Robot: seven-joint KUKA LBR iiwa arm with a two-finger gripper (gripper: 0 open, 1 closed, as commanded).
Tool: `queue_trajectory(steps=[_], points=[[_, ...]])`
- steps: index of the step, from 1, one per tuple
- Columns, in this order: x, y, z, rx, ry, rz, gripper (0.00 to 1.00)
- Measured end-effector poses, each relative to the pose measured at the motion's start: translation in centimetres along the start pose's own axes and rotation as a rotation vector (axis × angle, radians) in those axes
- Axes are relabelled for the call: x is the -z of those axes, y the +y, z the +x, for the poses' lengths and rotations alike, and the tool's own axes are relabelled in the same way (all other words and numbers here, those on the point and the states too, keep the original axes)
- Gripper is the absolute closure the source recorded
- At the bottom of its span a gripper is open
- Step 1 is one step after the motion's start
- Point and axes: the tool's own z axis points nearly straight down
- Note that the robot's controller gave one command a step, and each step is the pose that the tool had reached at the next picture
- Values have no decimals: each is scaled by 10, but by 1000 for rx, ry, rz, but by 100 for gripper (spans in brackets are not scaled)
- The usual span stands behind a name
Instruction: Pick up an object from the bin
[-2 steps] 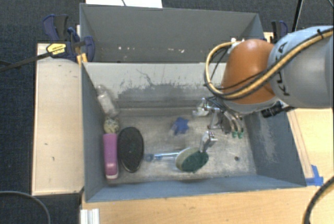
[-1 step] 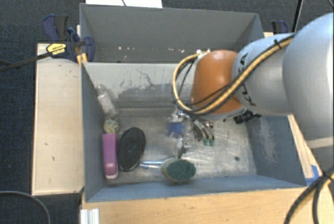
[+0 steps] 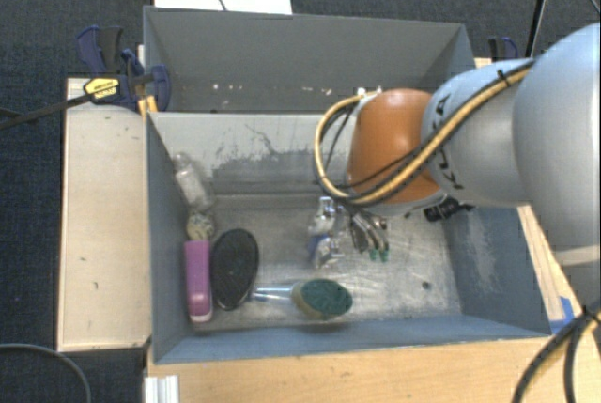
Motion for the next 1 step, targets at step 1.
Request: queue_trajectory(steps=[1], points=[[137, 7, 7, 24, -8, -1, 100]])
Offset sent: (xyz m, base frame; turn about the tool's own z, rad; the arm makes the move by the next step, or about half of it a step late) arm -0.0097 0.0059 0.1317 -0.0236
